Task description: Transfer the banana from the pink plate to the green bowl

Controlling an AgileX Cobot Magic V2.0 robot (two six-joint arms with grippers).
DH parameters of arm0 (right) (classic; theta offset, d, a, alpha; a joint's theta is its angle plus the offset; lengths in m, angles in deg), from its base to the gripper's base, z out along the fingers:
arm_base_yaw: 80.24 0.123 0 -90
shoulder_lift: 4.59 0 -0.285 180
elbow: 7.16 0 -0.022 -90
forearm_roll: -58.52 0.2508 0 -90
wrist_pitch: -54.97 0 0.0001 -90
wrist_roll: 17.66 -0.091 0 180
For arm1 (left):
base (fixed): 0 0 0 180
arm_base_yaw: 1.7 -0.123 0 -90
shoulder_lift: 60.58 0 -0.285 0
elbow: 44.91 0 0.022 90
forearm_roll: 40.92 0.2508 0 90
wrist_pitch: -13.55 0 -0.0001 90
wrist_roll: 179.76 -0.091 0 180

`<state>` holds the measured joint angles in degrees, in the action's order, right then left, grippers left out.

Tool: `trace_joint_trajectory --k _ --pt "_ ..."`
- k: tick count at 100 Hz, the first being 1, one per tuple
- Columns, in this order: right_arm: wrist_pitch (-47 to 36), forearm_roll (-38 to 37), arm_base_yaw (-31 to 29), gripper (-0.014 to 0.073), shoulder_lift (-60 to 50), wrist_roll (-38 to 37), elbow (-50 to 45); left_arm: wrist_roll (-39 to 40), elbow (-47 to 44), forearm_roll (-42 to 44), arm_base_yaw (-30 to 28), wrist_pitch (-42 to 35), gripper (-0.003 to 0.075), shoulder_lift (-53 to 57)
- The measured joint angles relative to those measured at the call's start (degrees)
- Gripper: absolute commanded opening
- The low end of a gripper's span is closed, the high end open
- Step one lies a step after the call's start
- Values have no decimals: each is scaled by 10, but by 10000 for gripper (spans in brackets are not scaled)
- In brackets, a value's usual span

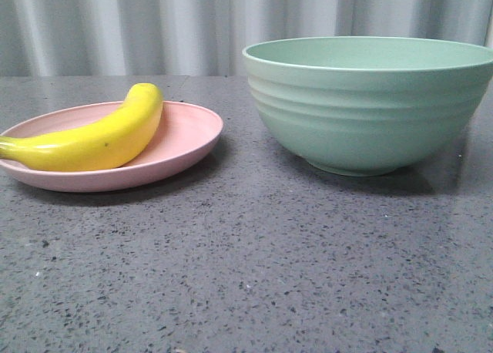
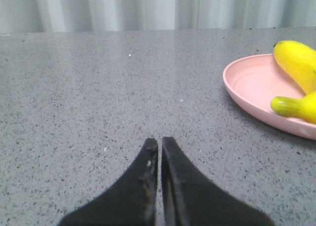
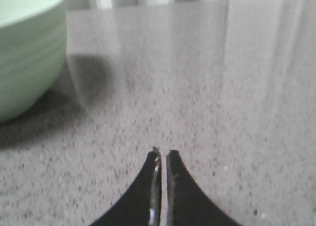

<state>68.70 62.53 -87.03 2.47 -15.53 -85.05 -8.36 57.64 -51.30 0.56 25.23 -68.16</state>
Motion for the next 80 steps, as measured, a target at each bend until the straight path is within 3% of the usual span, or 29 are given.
trace_joint_trajectory --k 40,80 --pt "-61 0 0 -69 0 0 0 0 0 0 0 -31 -20 0" --pt "-65 0 0 -69 0 0 0 0 0 0 0 -31 -20 0"
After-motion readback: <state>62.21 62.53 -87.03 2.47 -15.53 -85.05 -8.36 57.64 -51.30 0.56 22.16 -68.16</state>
